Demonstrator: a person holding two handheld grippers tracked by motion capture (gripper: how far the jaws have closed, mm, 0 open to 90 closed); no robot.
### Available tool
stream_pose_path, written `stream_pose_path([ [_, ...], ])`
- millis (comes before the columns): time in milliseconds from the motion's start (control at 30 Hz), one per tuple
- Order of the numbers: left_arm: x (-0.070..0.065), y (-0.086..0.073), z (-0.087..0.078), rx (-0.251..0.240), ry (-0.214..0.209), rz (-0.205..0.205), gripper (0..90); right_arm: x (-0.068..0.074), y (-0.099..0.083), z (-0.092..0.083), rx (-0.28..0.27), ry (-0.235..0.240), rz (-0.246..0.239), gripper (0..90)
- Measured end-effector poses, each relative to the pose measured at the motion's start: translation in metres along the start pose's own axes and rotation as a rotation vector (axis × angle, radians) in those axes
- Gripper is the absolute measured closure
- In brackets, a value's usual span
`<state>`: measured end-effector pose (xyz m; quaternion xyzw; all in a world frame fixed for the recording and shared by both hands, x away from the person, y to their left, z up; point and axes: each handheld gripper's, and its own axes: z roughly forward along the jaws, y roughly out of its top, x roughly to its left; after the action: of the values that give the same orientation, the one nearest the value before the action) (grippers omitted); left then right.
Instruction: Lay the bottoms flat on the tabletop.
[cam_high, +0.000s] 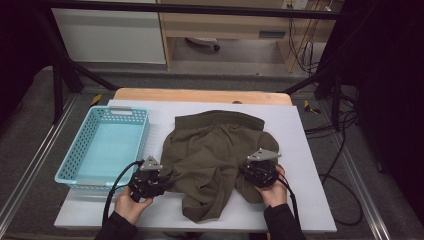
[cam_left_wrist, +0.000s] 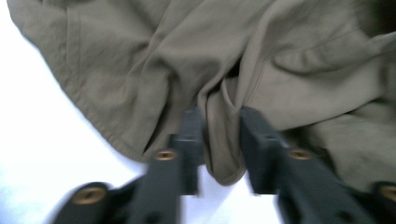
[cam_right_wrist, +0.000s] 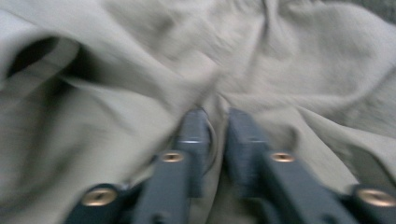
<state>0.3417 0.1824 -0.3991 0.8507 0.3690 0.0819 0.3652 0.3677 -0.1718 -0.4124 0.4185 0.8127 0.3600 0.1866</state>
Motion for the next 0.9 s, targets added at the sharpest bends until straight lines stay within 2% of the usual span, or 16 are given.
stream_pose_path([
  [67,-0.008,0.005,-0.009,-0.033,0.019,0.026,51.9,0.003,0.000,-0.010,-0.039,0.040,0.013,63.3],
  [133,-0.015,0.012,-0.013,-0.037,0.016,0.050,46.2,0.007,-0.001,-0.020,-0.054,0.070,0.017,54.1],
  [200,-0.021,0.019,-0.014,-0.055,0.013,0.070,42.8,0.013,-0.004,-0.028,-0.059,0.117,0.025,49.7],
  [267,-0.026,0.028,-0.006,-0.023,-0.005,0.086,40.7,0.017,-0.009,-0.031,-0.050,0.141,0.021,48.4],
  [367,-0.032,0.039,0.014,0.038,-0.008,0.116,40.5,0.022,-0.018,-0.031,-0.032,0.159,0.017,47.5],
  [467,-0.035,0.046,0.036,0.084,-0.042,0.122,46.0,0.025,-0.024,-0.030,-0.025,0.181,0.025,48.3],
  [533,-0.036,0.048,0.047,0.105,-0.064,0.123,53.2,0.027,-0.027,-0.030,-0.022,0.194,0.031,50.2],
  [633,-0.038,0.047,0.055,0.138,-0.092,0.136,69.5,0.032,-0.031,-0.028,-0.008,0.205,0.033,54.9],
  [700,-0.041,0.045,0.056,0.155,-0.088,0.153,83.1,0.036,-0.035,-0.026,0.003,0.221,0.029,57.5],
  [733,-0.041,0.043,0.054,0.162,-0.083,0.158,86.3,0.038,-0.036,-0.025,0.010,0.226,0.024,58.7],
  [900,-0.035,0.036,0.039,0.141,-0.074,0.141,89.0,0.050,-0.038,-0.018,0.031,0.253,0.007,59.2],
])
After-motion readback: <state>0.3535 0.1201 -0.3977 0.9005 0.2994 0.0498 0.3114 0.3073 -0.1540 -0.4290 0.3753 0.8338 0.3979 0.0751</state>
